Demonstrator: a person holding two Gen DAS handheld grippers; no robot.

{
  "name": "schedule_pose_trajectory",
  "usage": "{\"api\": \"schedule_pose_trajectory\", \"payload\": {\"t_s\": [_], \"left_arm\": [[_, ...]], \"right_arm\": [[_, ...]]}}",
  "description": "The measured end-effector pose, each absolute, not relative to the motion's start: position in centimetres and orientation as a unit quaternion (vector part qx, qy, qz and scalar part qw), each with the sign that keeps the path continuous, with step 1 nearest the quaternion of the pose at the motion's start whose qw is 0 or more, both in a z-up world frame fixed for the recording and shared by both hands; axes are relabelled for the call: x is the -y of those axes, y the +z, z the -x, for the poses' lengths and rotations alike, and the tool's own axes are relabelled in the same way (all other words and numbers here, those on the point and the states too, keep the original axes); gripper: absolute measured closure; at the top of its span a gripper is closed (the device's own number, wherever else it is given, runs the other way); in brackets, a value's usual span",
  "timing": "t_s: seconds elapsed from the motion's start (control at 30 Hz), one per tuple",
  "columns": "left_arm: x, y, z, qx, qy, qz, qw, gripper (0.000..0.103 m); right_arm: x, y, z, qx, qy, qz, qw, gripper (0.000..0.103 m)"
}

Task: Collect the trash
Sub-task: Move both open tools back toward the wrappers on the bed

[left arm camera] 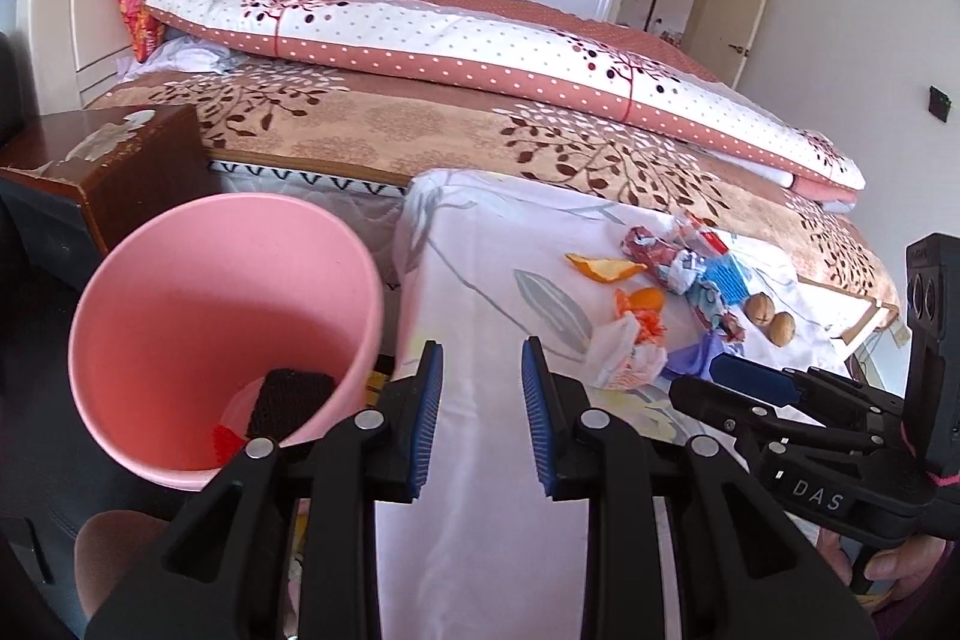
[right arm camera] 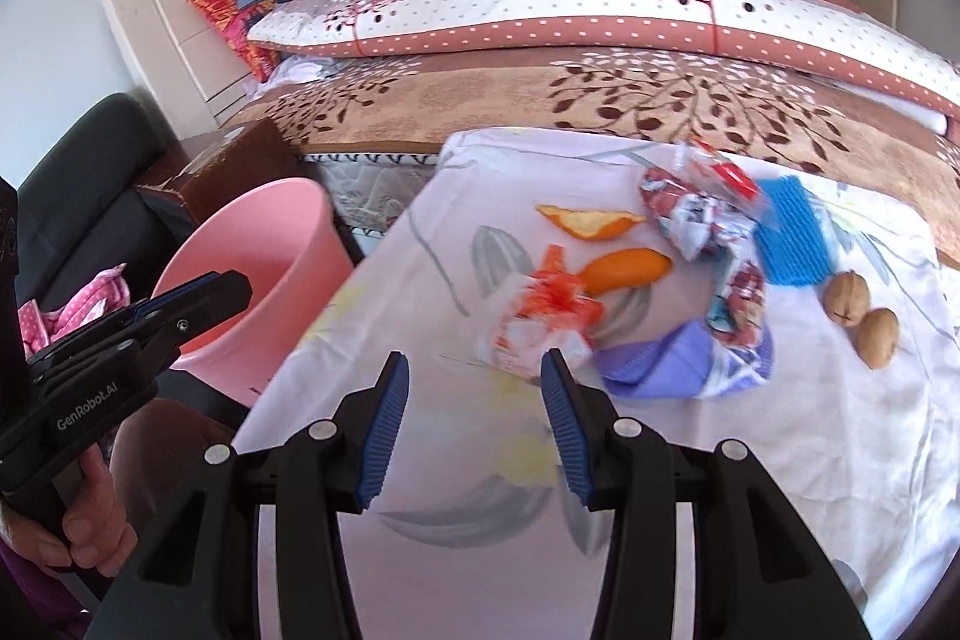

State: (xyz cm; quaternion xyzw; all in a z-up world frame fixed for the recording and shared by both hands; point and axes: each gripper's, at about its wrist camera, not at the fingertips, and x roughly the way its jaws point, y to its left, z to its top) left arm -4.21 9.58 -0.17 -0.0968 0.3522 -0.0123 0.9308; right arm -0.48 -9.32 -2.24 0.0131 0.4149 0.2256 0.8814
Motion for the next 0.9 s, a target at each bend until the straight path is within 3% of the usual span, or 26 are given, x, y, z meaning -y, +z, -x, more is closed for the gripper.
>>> {"api": "schedule_pose_trajectory", "payload": {"t_s": [0.5, 0.63, 0.9], "left_arm": [[-2.6, -2.3, -0.4, -0.418, -0.103, 0.061, 0.901, 0.076], [-1.2, -2.6, -2.1, -0.424, -0.11, 0.045, 0.898, 0.067], [-0.9, -4.0, -4.8, -0.444, -0.091, 0.043, 0.89, 0.066]], "right_arm": [[17.8, -4.8, -0.4, -0.437, 0.146, -0.071, 0.885, 0.058], [18.6, -5.0, -0.3, -0.438, 0.138, -0.077, 0.885, 0.058], [19.6, -4.8, -0.4, -0.434, 0.13, -0.085, 0.887, 0.056]]}}
